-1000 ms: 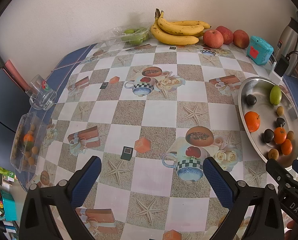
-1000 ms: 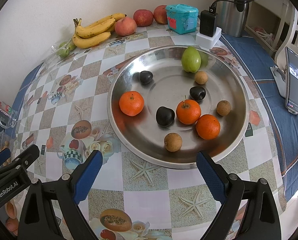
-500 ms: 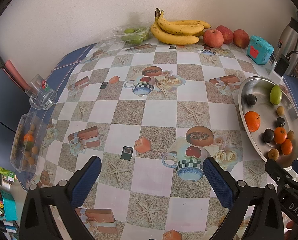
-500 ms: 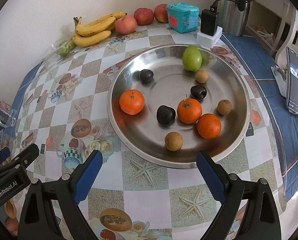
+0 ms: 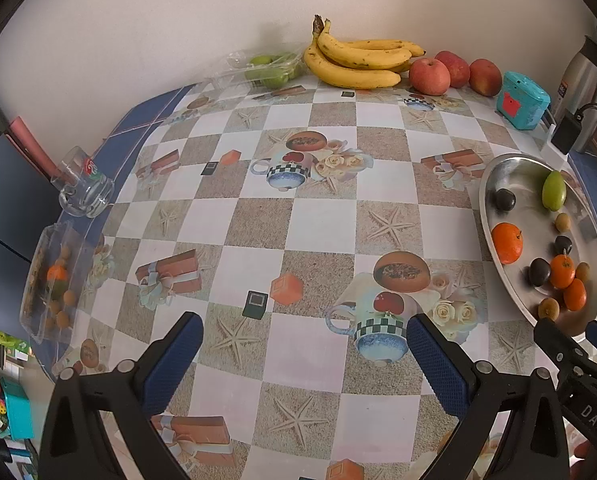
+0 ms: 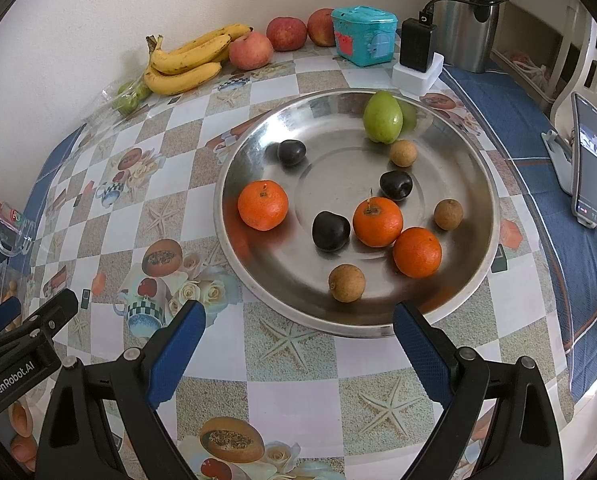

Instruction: Organize fruits

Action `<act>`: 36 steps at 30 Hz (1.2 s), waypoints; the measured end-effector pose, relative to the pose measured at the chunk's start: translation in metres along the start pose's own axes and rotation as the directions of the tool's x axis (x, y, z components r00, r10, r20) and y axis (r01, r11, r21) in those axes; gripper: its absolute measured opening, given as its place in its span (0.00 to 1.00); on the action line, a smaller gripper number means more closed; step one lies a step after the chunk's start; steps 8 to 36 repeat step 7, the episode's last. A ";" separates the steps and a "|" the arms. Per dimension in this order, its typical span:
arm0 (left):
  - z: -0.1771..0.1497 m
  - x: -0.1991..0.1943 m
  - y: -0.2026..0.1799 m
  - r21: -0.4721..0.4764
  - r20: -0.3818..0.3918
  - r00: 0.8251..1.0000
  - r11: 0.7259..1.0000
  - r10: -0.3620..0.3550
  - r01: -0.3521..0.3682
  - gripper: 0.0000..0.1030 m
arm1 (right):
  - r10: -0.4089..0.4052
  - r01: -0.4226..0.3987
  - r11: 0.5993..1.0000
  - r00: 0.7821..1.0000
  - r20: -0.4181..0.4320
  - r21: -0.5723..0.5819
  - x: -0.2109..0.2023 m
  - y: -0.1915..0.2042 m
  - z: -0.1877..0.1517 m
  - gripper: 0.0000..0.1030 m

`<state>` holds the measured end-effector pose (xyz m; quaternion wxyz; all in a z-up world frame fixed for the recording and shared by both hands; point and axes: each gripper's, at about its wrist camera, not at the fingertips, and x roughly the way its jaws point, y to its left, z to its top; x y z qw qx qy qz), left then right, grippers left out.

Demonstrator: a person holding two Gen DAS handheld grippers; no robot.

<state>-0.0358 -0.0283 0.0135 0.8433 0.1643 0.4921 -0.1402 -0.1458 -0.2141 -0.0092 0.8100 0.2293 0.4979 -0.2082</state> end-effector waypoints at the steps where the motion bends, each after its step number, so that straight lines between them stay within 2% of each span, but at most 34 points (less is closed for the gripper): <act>1: 0.001 0.000 0.000 -0.001 0.004 1.000 1.000 -0.002 0.002 1.00 | 0.000 0.000 1.000 1.000 0.000 0.001 0.000 0.000 0.000 0.92; 5: 0.001 -0.005 -0.001 0.004 0.028 1.000 1.000 -0.004 0.004 1.00 | 0.000 0.000 1.000 1.000 -0.001 0.002 -0.001 -0.001 0.001 0.92; 36: 0.002 -0.005 -0.002 0.003 0.025 1.000 1.000 -0.007 0.006 1.00 | 0.000 0.000 1.000 1.000 -0.001 0.002 -0.001 -0.001 0.001 0.92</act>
